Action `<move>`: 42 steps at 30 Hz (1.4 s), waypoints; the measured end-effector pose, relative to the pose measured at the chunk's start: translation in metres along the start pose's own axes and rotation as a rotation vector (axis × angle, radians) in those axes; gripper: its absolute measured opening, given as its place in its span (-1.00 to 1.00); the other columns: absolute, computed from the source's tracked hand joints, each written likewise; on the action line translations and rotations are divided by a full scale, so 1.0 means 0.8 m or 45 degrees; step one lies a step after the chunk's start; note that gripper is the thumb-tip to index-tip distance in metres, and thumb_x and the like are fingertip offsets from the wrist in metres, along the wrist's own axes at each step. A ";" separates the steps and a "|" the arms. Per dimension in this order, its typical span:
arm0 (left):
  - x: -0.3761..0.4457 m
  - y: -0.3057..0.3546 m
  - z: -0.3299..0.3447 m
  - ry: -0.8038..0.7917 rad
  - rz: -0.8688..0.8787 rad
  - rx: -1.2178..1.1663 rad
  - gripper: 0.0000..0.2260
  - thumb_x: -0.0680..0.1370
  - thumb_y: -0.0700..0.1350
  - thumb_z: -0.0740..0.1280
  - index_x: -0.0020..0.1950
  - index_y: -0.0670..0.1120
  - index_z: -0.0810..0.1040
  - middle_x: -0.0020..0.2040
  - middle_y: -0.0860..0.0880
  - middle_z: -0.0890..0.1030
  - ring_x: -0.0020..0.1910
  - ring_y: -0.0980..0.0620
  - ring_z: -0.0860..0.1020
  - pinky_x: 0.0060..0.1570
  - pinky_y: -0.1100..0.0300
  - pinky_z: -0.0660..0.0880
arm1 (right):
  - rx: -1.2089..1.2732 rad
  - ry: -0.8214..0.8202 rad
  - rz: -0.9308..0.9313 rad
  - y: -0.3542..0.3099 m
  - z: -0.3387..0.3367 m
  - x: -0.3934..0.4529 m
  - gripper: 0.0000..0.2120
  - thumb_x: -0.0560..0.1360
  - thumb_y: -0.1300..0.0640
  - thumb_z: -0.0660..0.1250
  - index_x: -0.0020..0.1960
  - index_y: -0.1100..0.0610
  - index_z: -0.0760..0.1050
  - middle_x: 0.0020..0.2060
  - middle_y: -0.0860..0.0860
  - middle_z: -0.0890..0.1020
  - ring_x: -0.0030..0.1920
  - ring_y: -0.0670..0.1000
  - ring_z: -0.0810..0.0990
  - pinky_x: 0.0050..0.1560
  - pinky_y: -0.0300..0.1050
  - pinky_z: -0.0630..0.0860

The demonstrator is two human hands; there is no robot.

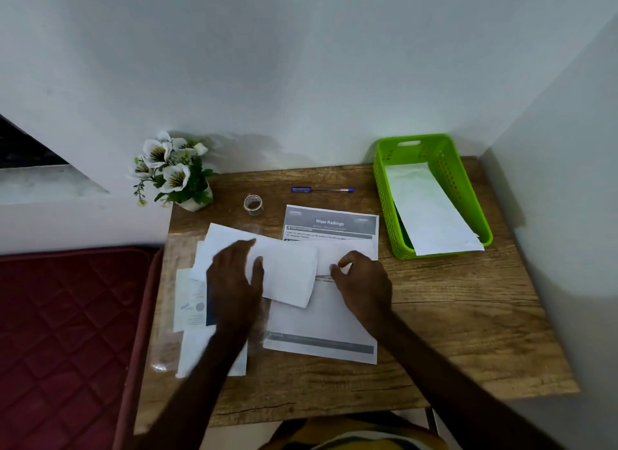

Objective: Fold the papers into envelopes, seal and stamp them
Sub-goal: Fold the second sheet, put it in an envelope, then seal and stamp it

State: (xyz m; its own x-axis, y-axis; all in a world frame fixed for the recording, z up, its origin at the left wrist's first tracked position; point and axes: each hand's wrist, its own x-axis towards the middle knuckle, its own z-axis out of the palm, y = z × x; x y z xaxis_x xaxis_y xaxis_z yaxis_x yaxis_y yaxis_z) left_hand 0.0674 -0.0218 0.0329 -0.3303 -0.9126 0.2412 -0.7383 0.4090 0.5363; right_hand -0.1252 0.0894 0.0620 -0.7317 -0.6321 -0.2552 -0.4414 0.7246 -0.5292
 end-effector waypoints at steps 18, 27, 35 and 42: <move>-0.054 0.026 0.040 -0.366 -0.016 0.202 -0.17 0.44 0.47 0.30 0.54 -0.02 0.31 0.55 -0.12 0.35 0.53 -0.17 0.30 0.50 -0.23 0.29 | -0.741 -0.346 -0.291 -0.002 -0.052 0.064 -0.16 0.47 -0.14 0.48 0.58 0.10 0.13 0.31 0.12 0.56 0.29 0.16 0.57 0.14 0.01 0.53; -0.054 0.034 0.043 -0.362 -0.009 0.258 -0.20 0.43 0.35 0.32 0.55 -0.04 0.29 0.57 -0.16 0.32 0.56 -0.22 0.26 0.54 -0.23 0.19 | -0.822 -0.448 -0.345 -0.007 -0.049 0.086 -0.06 0.36 -0.13 0.58 0.53 0.16 0.17 0.31 0.15 0.55 0.28 0.19 0.57 0.11 0.02 0.52; -0.046 0.031 0.042 -0.335 -0.021 0.324 -0.24 0.44 0.28 0.33 0.55 -0.03 0.30 0.57 -0.17 0.31 0.55 -0.25 0.26 0.53 -0.28 0.17 | -0.972 -0.353 -0.472 -0.017 -0.049 0.091 -0.31 0.36 -0.09 0.59 0.35 0.12 0.38 0.23 0.11 0.59 0.22 0.14 0.60 0.12 -0.02 0.52; -0.049 0.023 0.042 -0.301 0.011 0.337 -0.41 0.49 0.24 0.29 0.45 -0.02 0.46 0.52 -0.17 0.38 0.48 -0.25 0.34 0.44 -0.28 0.33 | -0.733 -0.191 -0.559 -0.012 -0.059 0.062 -0.73 0.50 -0.07 0.39 0.13 0.03 0.55 0.14 0.02 0.56 0.19 0.09 0.54 0.00 -0.06 0.48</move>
State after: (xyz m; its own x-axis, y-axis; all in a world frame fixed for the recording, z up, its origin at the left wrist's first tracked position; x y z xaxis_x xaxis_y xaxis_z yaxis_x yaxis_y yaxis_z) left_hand 0.0466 0.0213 0.0064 -0.4416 -0.8965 0.0341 -0.8513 0.4307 0.2996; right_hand -0.1818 0.0642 0.0930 -0.3642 -0.8979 -0.2471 -0.9101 0.3994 -0.1101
